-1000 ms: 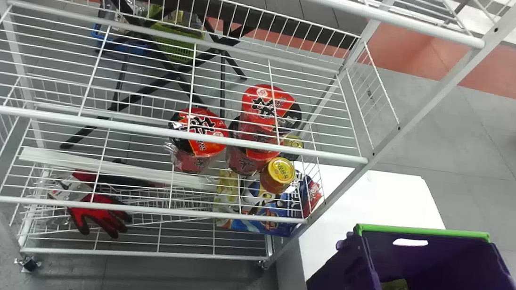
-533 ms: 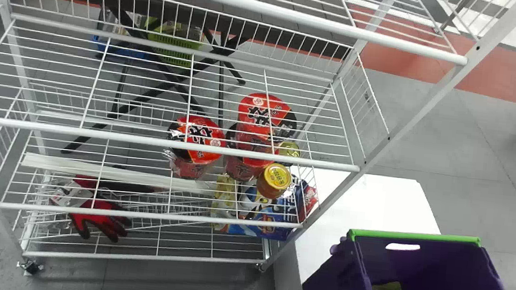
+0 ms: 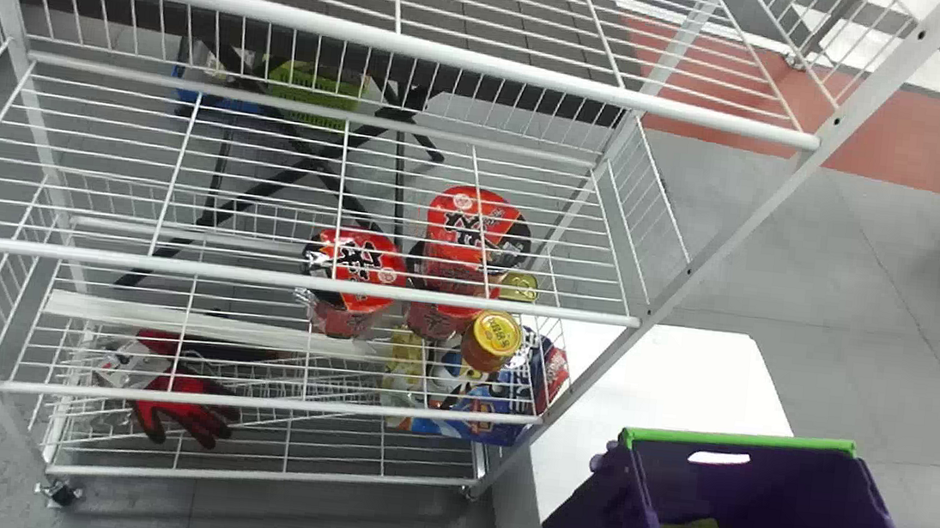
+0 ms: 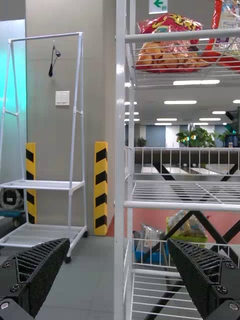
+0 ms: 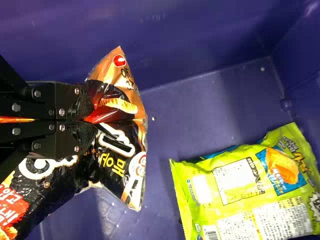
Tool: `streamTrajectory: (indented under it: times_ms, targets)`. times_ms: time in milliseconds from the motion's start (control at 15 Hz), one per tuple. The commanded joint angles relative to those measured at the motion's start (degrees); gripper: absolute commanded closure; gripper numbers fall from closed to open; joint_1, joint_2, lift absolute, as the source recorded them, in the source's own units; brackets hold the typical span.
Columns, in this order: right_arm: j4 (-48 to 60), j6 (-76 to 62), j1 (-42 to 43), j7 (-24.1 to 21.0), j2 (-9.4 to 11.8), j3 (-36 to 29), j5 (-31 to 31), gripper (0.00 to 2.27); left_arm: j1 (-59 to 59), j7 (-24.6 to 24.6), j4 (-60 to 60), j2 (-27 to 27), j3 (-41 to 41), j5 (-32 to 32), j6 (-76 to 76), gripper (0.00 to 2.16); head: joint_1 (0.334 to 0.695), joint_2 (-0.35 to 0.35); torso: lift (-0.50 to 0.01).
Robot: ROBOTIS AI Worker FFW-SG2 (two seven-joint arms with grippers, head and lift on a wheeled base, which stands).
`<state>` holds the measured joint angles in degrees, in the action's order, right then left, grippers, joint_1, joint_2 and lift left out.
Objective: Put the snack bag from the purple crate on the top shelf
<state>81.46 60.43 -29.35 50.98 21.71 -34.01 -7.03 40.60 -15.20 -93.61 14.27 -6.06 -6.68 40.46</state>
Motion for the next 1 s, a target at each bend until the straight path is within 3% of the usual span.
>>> streamTrajectory:
  times_ms: [0, 933]
  targets:
    - [0.01, 0.00, 0.09, 0.00, 0.00, 0.00, 0.00, 2.13, 0.00, 0.00, -0.08, -0.03, 0.00, 0.00, 0.00, 0.09, 0.695, -0.350, -0.323]
    - [0.28, 0.00, 0.18, 0.09, -0.26, 0.00, 0.00, 2.13, 0.18, 0.00, -0.08, -0.03, -0.09, 0.00, 0.00, 0.09, 0.695, -0.350, -0.267]
